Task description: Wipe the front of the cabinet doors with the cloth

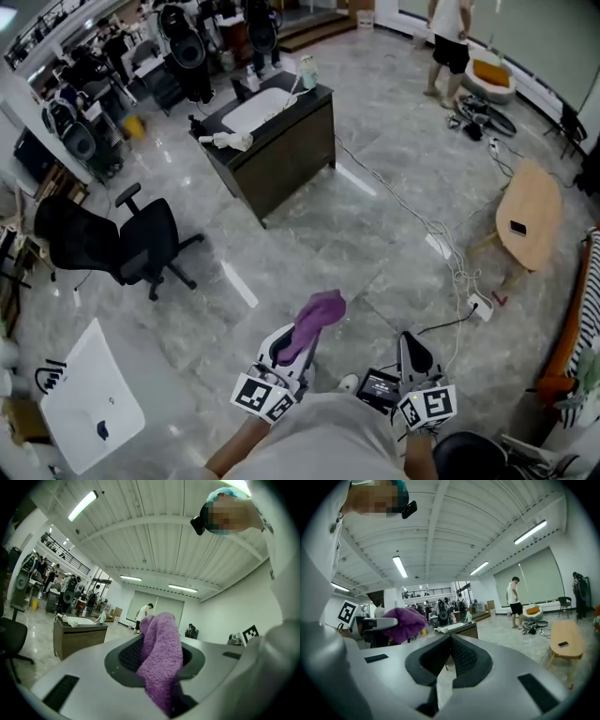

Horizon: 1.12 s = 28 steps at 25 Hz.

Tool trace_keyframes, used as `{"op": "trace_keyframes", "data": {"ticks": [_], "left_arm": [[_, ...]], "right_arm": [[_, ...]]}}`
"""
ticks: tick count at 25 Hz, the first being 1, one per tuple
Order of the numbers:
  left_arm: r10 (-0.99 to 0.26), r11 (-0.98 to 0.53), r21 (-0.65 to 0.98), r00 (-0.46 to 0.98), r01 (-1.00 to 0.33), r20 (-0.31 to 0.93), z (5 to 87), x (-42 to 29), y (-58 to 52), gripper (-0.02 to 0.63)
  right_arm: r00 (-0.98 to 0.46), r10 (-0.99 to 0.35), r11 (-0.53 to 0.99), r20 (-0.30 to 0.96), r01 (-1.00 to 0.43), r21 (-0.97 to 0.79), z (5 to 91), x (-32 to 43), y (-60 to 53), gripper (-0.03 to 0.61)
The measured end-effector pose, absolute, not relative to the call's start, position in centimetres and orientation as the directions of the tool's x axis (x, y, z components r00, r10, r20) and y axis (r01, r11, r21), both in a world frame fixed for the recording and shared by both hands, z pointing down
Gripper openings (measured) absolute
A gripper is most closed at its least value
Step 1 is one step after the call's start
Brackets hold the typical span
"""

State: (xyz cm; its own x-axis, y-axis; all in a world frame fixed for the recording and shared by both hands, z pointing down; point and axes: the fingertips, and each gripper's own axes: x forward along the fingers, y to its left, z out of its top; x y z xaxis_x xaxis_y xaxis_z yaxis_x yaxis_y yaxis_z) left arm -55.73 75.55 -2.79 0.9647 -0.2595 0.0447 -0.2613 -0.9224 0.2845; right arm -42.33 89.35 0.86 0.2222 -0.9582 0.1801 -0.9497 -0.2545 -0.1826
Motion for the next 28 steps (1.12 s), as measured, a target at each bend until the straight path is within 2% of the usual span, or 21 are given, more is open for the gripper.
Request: {"op": "trace_keyframes", "data": {"ticks": [4, 9, 12, 15, 18, 21, 28], "left_arm": [[-0.272, -0.928, 0.244, 0.960, -0.280, 0.067, -2.9, -57.2, 77.0, 0.110], [-0.266, -0.938, 0.225, 0.964, -0.263, 0.017, -4.0, -56.1, 78.1, 0.110], [-0.249, -0.946, 0.214, 0.968, -0.242, -0.006, -4.2, -54.9, 78.5, 0.109], [-0.292, -0.928, 0.251, 0.956, -0.277, -0.024, -4.2, -54.6, 77.8, 0.106], [-0.330, -0.917, 0.247, 0.943, -0.314, -0.027, -4.2, -54.6, 76.4, 0.101], [-0.317, -0.930, 0.207, 0.948, -0.304, -0.033, -4.3, -53.5, 74.1, 0.101], [-0.304, -0.917, 0.277, 0.952, -0.288, -0.017, -2.8, -49.2, 66.0, 0.100]], "right_arm": [[0.267, -0.955, -0.286, 0.131, -0.945, -0.159, -1.3, -42.7, 92.4, 0.028], [0.303, -0.945, -0.323, 0.119, -0.923, -0.208, -0.8, -42.7, 95.3, 0.028], [0.290, -0.951, -0.308, 0.106, -0.919, -0.245, -0.2, -43.0, 95.6, 0.028], [0.260, -0.960, -0.278, 0.105, -0.931, -0.237, 0.0, -43.0, 95.1, 0.028], [0.247, -0.963, -0.265, 0.107, -0.938, -0.222, 0.1, -42.4, 94.1, 0.026], [0.259, -0.958, -0.281, 0.125, -0.935, -0.216, 0.4, -40.3, 91.8, 0.026], [0.287, -0.949, -0.308, 0.130, -0.934, -0.181, -1.0, -35.8, 84.1, 0.026]]}}
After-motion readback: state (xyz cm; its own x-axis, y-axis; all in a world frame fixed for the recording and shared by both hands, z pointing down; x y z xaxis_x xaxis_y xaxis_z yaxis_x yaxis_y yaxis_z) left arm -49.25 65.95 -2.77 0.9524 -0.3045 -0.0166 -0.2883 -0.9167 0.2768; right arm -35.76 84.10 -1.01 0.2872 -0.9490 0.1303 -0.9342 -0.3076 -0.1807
